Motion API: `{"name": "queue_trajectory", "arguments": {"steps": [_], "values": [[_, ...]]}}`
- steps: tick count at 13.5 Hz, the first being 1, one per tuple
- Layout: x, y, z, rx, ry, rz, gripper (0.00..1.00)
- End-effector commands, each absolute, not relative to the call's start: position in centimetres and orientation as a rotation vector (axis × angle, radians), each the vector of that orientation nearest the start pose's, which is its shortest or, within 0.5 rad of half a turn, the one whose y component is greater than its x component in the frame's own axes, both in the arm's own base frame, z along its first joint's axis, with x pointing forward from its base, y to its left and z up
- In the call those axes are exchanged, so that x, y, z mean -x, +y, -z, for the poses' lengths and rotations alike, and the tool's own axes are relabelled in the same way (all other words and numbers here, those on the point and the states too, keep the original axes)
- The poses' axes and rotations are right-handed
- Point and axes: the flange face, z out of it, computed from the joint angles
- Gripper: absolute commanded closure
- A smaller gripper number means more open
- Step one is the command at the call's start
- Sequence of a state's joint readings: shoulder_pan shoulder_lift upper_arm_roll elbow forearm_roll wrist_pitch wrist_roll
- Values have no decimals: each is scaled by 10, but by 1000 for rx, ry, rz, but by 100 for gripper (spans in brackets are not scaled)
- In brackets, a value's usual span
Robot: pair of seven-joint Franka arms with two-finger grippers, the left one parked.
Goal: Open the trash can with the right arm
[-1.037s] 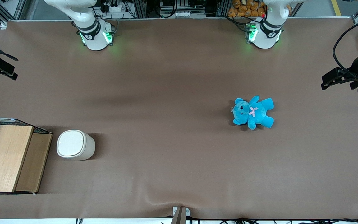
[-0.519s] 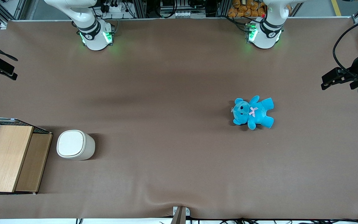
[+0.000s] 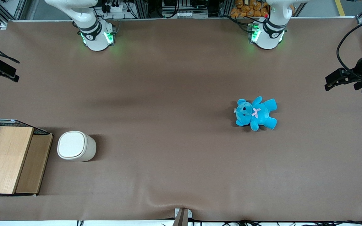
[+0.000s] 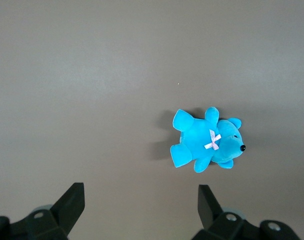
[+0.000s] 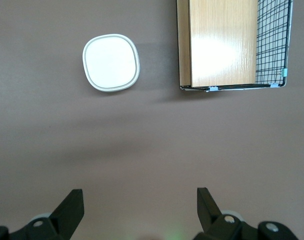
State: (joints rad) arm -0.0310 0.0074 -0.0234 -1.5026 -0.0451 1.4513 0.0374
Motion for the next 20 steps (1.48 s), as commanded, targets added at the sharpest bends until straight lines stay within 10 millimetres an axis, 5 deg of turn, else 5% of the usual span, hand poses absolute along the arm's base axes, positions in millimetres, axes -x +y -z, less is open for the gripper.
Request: {"name": "queue_trajectory", "arguments": {"steps": [1, 8, 14, 16, 20], "values": [[-550, -32, -636, 3173, 132, -125, 0], [-572, -17, -598, 3152, 50, -211, 0], [-632, 16, -530, 3133, -42, -128, 3], [-646, 12, -508, 3128, -67, -110, 6], [-667, -1, -467, 3122, -193, -92, 64]]}}
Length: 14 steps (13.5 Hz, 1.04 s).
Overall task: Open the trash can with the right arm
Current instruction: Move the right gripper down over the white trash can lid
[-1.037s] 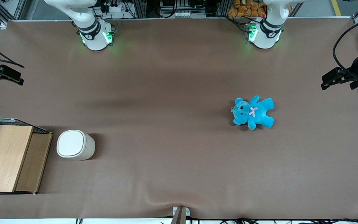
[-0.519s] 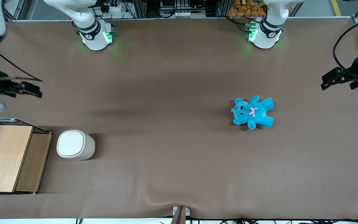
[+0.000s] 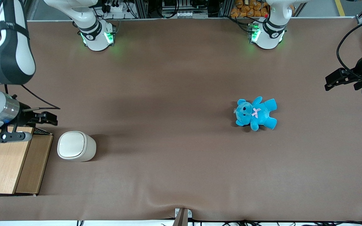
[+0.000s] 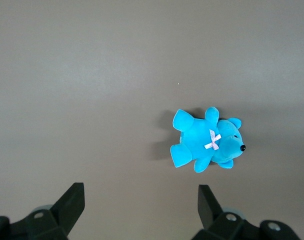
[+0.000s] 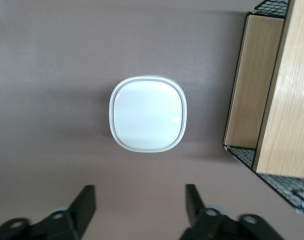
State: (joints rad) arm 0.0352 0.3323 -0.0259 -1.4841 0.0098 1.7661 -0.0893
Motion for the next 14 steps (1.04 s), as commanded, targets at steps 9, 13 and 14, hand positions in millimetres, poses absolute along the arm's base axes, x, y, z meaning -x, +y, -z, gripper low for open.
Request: {"name": "queue_trajectory", "arguments": {"steps": [9, 13, 14], "values": [[-688, -26, -378, 3068, -235, -190, 100], [-694, -45, -354, 3032, -169, -155, 100], [-695, -45, -349, 3032, -169, -162, 100]]}}
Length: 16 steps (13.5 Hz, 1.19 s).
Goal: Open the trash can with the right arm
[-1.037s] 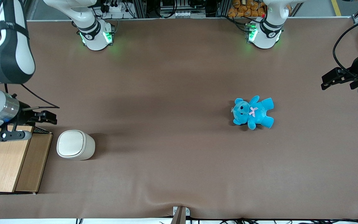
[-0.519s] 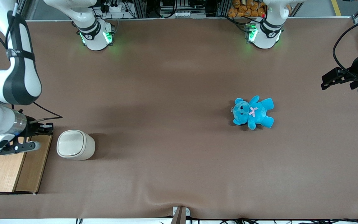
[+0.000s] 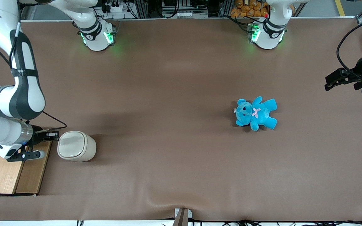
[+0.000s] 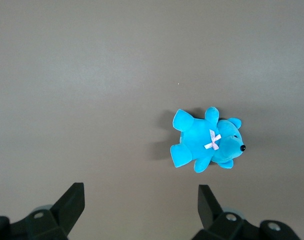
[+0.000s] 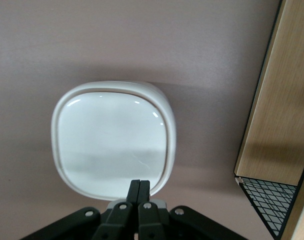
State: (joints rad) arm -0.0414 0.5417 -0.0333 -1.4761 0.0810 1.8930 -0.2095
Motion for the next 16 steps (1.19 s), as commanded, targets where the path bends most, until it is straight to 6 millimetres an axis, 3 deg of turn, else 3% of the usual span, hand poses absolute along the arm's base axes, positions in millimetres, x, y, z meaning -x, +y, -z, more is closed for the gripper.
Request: {"name": "queue_trajectory", "arguments": {"steps": [1, 9, 16], "values": [[-695, -45, -345, 3031, -171, -171, 100], [-703, -40, -324, 3042, -179, -122, 100], [-707, -40, -320, 3046, -176, -88, 100]]}}
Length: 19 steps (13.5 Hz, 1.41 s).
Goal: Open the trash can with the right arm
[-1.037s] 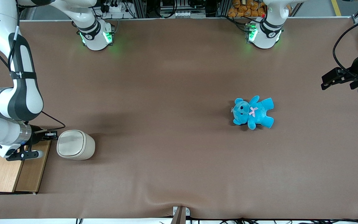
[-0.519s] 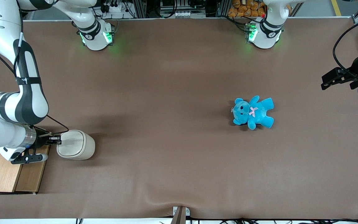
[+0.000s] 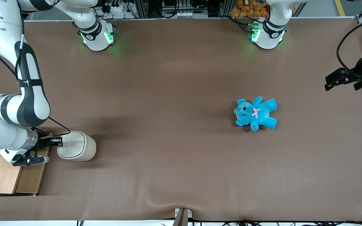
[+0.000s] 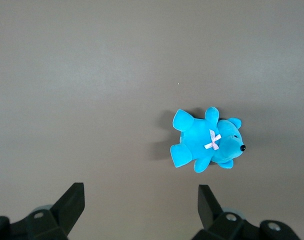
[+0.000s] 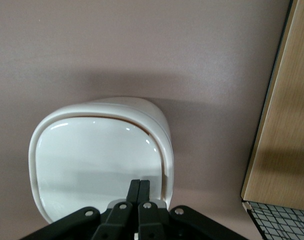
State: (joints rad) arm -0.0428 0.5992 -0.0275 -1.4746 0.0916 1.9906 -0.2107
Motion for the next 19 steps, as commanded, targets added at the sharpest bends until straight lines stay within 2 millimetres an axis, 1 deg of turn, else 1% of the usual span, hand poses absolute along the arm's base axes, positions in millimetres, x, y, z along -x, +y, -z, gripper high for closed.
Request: {"name": "queue_trajectory", "arguments": {"steps": [1, 2, 6, 7, 19], "values": [[-707, -40, -319, 3046, -178, -90, 100], [-707, -40, -315, 3045, -177, -97, 100], [-708, -40, -312, 3049, -179, -79, 100], [-707, -40, -309, 3050, -182, -84, 100], [-707, -39, -303, 3056, -187, -69, 100]]}}
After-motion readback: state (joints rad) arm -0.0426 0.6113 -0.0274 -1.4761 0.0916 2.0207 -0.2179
